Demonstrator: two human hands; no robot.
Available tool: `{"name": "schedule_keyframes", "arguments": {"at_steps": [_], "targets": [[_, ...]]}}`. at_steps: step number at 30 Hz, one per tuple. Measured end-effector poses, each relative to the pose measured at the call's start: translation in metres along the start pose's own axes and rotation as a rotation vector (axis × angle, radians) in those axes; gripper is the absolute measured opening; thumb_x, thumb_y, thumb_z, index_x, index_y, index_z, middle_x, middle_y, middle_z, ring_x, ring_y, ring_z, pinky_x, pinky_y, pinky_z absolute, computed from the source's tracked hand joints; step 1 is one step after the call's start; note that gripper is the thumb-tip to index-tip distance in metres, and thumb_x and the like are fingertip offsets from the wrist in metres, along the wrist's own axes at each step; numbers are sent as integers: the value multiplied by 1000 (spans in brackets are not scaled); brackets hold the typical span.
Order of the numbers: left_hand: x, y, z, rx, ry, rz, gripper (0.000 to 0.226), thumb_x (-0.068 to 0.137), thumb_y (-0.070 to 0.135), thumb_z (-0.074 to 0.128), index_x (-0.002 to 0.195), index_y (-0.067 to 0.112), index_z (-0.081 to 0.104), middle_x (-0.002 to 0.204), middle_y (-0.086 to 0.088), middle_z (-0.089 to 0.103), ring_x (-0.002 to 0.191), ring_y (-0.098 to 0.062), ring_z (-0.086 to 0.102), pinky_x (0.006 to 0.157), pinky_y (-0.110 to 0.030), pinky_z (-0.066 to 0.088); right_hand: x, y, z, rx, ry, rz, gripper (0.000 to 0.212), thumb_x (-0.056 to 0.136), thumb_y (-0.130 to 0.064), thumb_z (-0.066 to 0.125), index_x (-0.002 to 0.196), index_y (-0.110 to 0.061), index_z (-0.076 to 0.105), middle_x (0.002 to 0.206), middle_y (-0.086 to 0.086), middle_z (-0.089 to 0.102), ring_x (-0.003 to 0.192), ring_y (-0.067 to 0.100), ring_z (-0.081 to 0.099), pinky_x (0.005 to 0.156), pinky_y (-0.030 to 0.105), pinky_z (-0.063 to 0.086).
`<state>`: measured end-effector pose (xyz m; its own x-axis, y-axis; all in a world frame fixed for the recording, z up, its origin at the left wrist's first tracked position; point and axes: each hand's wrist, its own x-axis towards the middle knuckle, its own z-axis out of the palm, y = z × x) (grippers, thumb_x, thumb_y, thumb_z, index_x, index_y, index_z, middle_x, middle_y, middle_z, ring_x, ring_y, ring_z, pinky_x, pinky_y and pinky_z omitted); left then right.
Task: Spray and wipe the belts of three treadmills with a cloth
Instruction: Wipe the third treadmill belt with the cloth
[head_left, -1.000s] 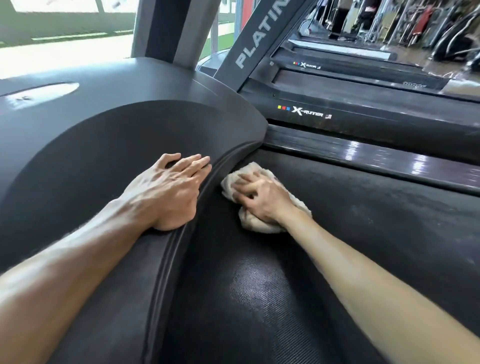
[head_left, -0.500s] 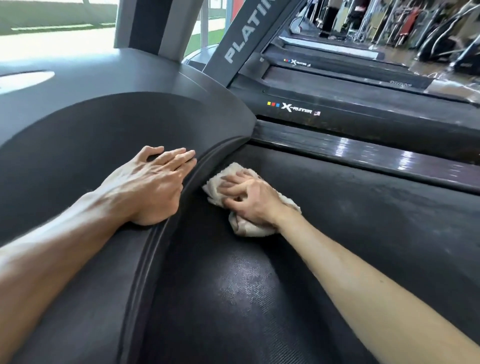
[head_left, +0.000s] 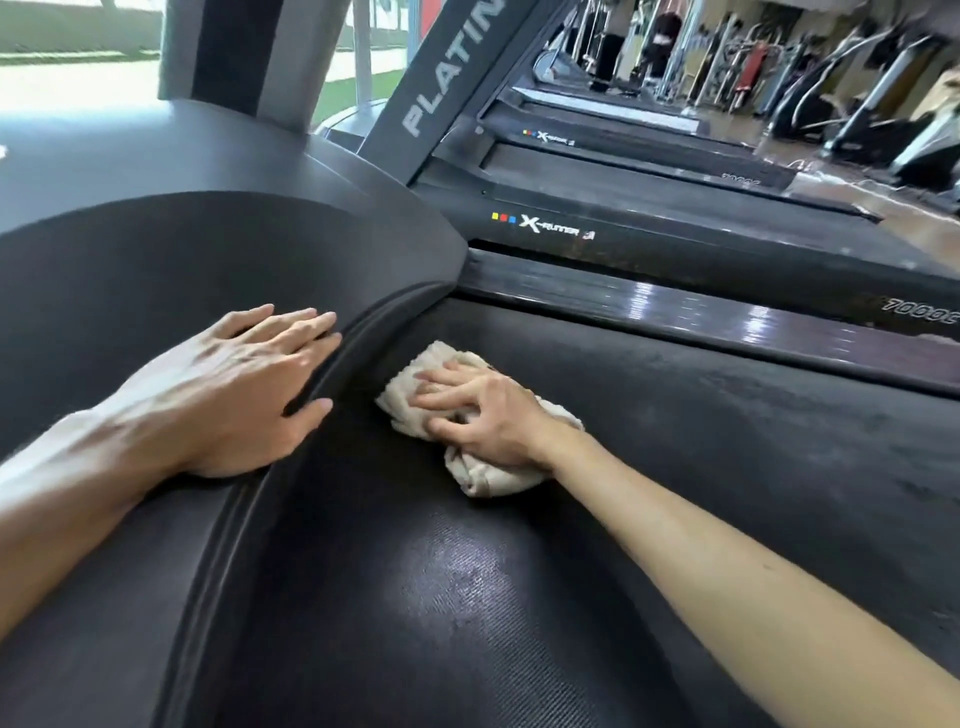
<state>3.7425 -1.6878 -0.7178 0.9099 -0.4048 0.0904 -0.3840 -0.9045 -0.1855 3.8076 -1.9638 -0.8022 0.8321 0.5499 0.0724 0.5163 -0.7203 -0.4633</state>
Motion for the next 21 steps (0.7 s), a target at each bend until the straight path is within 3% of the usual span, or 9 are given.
{"name": "schedule_keyframes", "arguments": {"at_steps": [3, 5, 7, 11, 14, 17, 21], "targets": [[1, 1, 2, -32, 8, 15, 90, 82, 67, 13, 161, 26, 22, 169, 10, 8, 152, 0, -1, 122, -24, -7, -47, 37, -27, 46, 52, 120, 33, 96, -31, 70, 130, -33, 71, 152, -20, 47, 146, -8, 27, 122, 14, 10], [0, 5, -1, -107, 13, 37, 94, 78, 74, 13, 160, 30, 26, 167, 15, 15, 152, 2, 6, 122, -21, -5, -40, 58, -40, -47, 152, 329, 35, 97, -43, 66, 132, -43, 68, 152, -26, 47, 147, -1, 31, 121, 22, 23], [-1, 7, -1, -162, 27, 57, 97, 74, 79, 12, 157, 33, 31, 163, 19, 25, 150, 2, 16, 121, -19, -2, -9, 63, -42, -113, 197, 402, 39, 97, -55, 58, 135, -49, 63, 153, -29, 46, 147, 4, 34, 118, 30, 29], [1, 4, 4, -140, 43, 52, 95, 78, 75, 10, 158, 30, 33, 163, 17, 27, 151, 3, 16, 124, -24, 3, 47, 54, -26, -128, 174, 365, 47, 95, -63, 52, 137, -46, 62, 155, -22, 46, 148, 10, 35, 122, 34, 28], [3, 3, 5, -120, 43, 52, 95, 78, 73, 7, 159, 29, 30, 165, 17, 22, 150, 5, 10, 123, -22, -1, 14, 34, -19, -100, 96, 203, 37, 98, -49, 60, 134, -44, 65, 156, -24, 44, 149, -1, 25, 125, 25, 15], [2, 3, 5, -126, 36, 54, 96, 77, 72, 6, 159, 29, 29, 165, 16, 20, 149, 6, 6, 123, -22, -1, -37, 49, -35, -40, 90, 213, 34, 97, -42, 65, 131, -46, 67, 150, -27, 48, 142, -11, 27, 120, 19, 21], [2, 4, 6, -95, 28, 49, 98, 75, 72, 3, 160, 28, 25, 166, 15, 15, 152, 3, 5, 125, -25, 0, -21, 77, -55, -109, 206, 519, 39, 95, -63, 54, 133, -57, 60, 151, -22, 51, 144, 15, 42, 114, 38, 37]]}}
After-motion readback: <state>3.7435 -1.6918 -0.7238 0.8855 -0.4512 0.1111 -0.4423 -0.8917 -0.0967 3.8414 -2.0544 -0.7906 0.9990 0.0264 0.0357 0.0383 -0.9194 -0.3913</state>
